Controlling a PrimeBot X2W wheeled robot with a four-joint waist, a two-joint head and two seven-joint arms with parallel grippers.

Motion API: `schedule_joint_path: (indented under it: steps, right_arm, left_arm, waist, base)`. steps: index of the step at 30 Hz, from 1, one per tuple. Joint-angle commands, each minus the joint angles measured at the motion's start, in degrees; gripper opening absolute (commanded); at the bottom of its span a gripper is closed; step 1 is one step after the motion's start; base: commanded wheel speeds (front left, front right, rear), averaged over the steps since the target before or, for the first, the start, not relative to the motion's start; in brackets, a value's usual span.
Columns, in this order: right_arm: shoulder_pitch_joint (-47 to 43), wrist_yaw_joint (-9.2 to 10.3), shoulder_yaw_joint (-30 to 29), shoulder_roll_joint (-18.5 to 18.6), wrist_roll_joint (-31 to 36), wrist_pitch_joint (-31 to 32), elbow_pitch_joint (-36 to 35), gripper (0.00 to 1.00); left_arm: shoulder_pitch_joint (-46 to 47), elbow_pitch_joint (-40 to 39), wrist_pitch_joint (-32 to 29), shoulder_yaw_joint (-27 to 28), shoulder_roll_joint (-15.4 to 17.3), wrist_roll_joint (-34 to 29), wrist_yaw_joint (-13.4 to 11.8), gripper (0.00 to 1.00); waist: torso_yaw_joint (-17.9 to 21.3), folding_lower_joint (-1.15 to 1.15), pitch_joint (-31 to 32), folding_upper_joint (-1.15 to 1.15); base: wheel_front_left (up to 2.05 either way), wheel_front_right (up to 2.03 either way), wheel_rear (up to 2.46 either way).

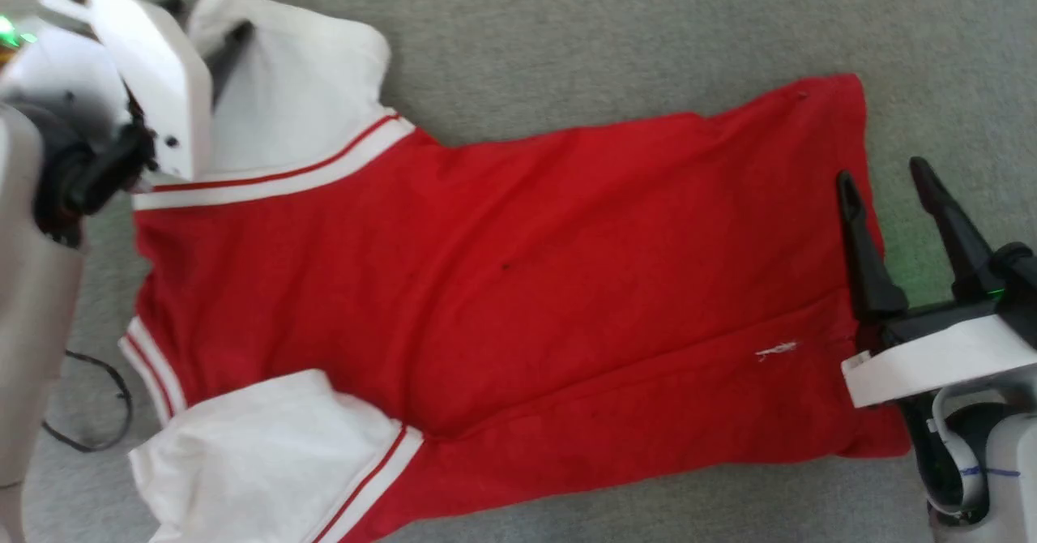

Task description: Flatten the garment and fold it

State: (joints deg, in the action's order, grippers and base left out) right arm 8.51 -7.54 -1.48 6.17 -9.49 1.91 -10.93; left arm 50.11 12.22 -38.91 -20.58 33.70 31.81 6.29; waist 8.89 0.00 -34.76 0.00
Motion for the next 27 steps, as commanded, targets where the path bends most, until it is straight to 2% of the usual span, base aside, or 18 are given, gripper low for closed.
schedule_joint_path:
  steps: [1,2,7,11,14,20,24,27]
  right_arm:
    - [1.2,0.05,-0.3,0.3,0.1,-0.4,-0.2,1.00]
    - [1.4,0.05,-0.4,0.4,0.1,-0.5,-0.3,1.00]
    - [3.1,0.05,-0.2,2.2,-0.3,0.2,-2.1,1.00]
    - [6.6,0.05,-0.6,5.0,-1.3,3.2,-4.1,1.00]
    - [9.6,0.05,-1.7,6.1,-3.4,8.5,-4.5,1.00]
    - [14.1,0.05,-2.5,8.5,-7.2,25.3,-0.8,1.00]
    - [15.6,0.05,-1.8,9.7,-9.0,31.8,0.5,1.00]
    - [15.8,0.05,-2.1,9.2,-9.7,35.6,1.3,1.00]
  left_arm:
    - [-0.1,1.0,-0.5,-0.6,0.2,0.2,0.2,0.29]
    - [-0.2,1.1,-0.2,-0.6,0.3,0.2,0.2,0.00]
    - [-1.0,1.3,2.7,-0.1,-0.1,0.7,0.3,0.00]
    - [-1.7,0.9,4.3,-0.5,-0.3,1.0,0.4,0.00]
    - [-2.1,0.5,5.0,-0.7,-0.8,1.5,0.5,0.00]
    - [-2.3,0.2,5.7,-1.3,-1.7,1.9,0.4,0.00]
    - [-2.0,0.3,6.1,-1.5,-2.1,2.1,0.3,0.00]
    - [-1.7,0.6,6.4,-1.6,-2.3,2.1,0.3,0.00]
  waist:
    - [1.7,0.00,-1.7,0.00]
    - [1.7,0.00,-1.8,0.00]
    - [0.6,0.00,-0.9,0.00]
    - [-0.7,0.00,0.3,0.00]
    - [-1.7,0.00,0.8,0.00]
    - [-3.6,0.00,0.4,0.00]
    - [-4.6,0.00,-0.5,0.00]
    - [-5.1,0.00,-0.9,0.00]
  base:
    - [0.00,0.00,0.00]
    - [0.00,0.00,0.00]
    - [0.00,0.00,0.00]
    - [0.00,0.00,0.00]
    - [0.00,0.00,0.00]
    - [0.00,0.00,0.00]
    - [0.00,0.00,0.00]
    - [0.00,0.00,0.00]
